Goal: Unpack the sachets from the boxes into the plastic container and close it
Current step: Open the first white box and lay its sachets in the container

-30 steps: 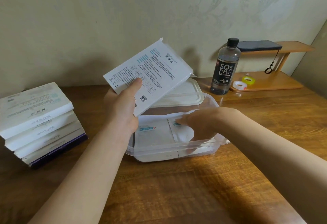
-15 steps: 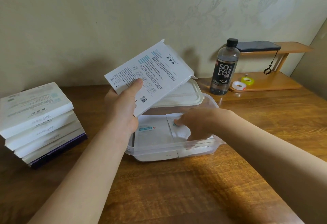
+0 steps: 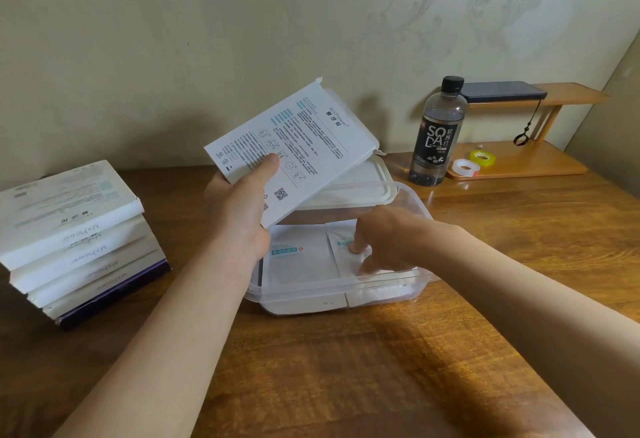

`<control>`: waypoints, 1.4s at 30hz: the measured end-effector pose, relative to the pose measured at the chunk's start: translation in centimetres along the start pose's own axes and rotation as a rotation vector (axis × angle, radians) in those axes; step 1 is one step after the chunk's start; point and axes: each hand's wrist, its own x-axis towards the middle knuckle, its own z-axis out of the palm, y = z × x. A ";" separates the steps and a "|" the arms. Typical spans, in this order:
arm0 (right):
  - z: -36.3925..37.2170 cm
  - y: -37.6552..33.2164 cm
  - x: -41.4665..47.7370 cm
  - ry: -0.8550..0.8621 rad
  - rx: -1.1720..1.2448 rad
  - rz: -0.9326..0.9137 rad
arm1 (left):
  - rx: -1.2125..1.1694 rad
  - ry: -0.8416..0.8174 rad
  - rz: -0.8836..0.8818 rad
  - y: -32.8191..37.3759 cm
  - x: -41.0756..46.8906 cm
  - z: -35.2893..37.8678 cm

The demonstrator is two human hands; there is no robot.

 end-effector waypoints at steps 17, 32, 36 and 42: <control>-1.0 -2.5 2.6 -0.321 0.146 0.100 | 0.006 -0.005 -0.002 0.1 0.0 0.0; -0.3 -2.3 3.7 -0.374 0.401 0.157 | 0.016 -0.014 -0.003 0.1 -0.1 0.0; -1.0 -1.4 2.3 -0.129 0.196 -0.002 | 0.023 -0.013 -0.007 0.1 0.0 -0.1; -0.1 -0.5 1.1 -0.144 -0.096 -0.042 | 0.016 -0.020 -0.019 0.1 -0.1 0.0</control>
